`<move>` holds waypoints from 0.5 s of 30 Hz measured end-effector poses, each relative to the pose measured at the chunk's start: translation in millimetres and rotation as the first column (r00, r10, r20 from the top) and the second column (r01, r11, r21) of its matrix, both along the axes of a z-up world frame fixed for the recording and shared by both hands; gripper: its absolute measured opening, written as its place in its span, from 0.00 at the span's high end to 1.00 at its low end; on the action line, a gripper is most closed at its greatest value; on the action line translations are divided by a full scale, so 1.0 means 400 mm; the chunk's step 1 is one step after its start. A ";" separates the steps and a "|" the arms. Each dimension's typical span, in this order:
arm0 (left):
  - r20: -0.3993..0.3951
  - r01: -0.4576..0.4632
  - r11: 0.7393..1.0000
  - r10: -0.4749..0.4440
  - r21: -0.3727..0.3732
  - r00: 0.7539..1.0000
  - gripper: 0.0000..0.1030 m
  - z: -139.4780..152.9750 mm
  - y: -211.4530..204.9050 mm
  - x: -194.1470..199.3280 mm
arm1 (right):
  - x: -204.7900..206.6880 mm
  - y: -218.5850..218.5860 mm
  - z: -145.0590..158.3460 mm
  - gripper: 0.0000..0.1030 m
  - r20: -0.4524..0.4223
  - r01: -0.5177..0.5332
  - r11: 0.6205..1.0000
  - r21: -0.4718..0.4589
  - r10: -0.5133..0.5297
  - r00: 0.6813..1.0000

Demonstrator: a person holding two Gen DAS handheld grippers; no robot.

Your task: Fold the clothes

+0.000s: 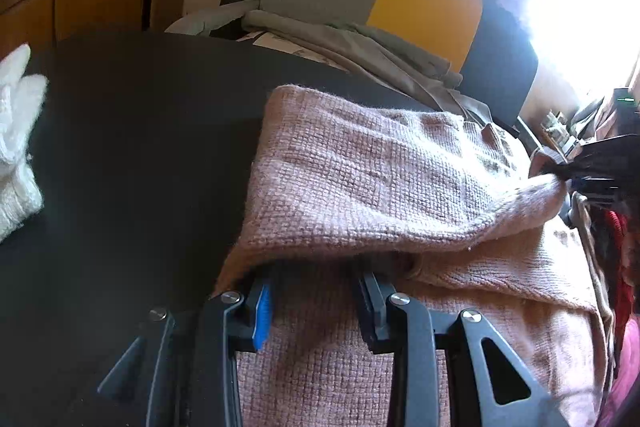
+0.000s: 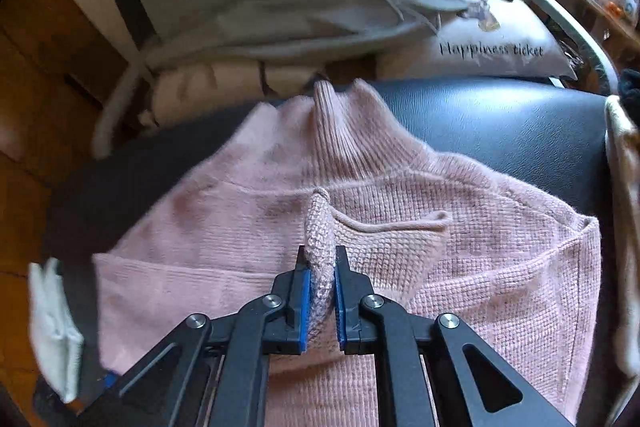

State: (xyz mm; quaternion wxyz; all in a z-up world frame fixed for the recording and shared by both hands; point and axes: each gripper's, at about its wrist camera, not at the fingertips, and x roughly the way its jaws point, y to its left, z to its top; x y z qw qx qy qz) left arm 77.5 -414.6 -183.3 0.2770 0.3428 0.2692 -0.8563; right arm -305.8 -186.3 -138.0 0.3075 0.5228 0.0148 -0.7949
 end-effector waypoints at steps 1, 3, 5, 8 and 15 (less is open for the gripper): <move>0.007 0.000 1.000 0.000 -0.006 1.000 0.68 0.001 0.002 -0.002 | 0.009 0.013 0.018 0.90 -0.012 -0.002 0.999 -0.046 0.002 1.000; 0.015 0.020 1.000 -0.020 -0.001 1.000 0.68 0.006 0.006 -0.005 | 0.029 0.051 0.046 0.90 -0.038 -0.001 0.992 -0.129 -0.004 0.999; 0.013 0.054 0.998 -0.054 0.014 0.998 0.68 0.013 0.011 0.000 | 0.052 0.111 0.046 0.90 -0.054 0.017 0.983 -0.183 -0.027 0.998; 0.030 0.099 0.995 -0.099 -0.004 0.995 0.67 0.014 0.034 0.012 | 0.078 0.196 0.004 0.90 -0.049 0.059 0.974 -0.219 -0.071 0.996; 0.064 0.112 0.992 -0.109 -0.050 0.992 0.65 0.009 0.063 0.009 | 0.105 0.302 -0.133 0.68 0.027 0.080 0.956 -0.281 -0.075 0.997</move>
